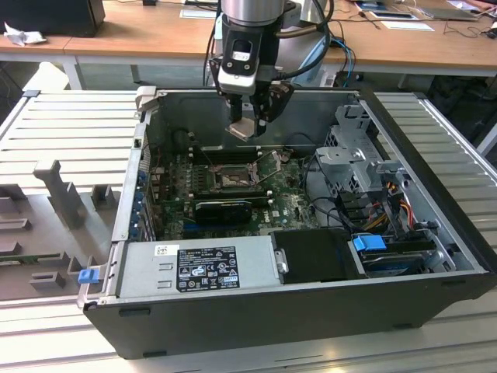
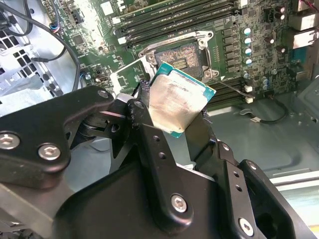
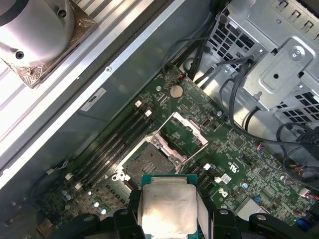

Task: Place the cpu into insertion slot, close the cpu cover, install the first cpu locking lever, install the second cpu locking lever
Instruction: 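Place the cpu into insertion slot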

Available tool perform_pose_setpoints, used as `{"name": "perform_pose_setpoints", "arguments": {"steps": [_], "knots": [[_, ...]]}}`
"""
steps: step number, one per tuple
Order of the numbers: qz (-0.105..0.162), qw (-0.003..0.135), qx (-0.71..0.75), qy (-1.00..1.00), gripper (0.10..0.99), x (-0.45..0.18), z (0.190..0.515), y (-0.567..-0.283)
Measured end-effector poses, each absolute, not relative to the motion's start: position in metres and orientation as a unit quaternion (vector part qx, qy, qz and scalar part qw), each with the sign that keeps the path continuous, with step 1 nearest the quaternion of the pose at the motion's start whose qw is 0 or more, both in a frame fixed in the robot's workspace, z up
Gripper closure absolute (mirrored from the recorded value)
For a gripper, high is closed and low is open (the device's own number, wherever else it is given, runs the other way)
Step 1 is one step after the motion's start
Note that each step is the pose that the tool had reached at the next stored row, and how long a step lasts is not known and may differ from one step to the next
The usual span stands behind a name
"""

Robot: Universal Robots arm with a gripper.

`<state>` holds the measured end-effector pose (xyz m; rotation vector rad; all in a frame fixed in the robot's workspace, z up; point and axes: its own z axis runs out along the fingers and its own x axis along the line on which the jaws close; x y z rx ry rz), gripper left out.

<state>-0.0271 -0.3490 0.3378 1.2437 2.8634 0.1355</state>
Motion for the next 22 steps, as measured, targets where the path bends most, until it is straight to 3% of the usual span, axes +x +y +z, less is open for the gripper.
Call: {"name": "perform_pose_setpoints", "arguments": {"steps": [22], "knots": [[0.043, 0.011, 0.452, 0.891, 0.557, -0.0271, 0.3339, -0.3489]]}}
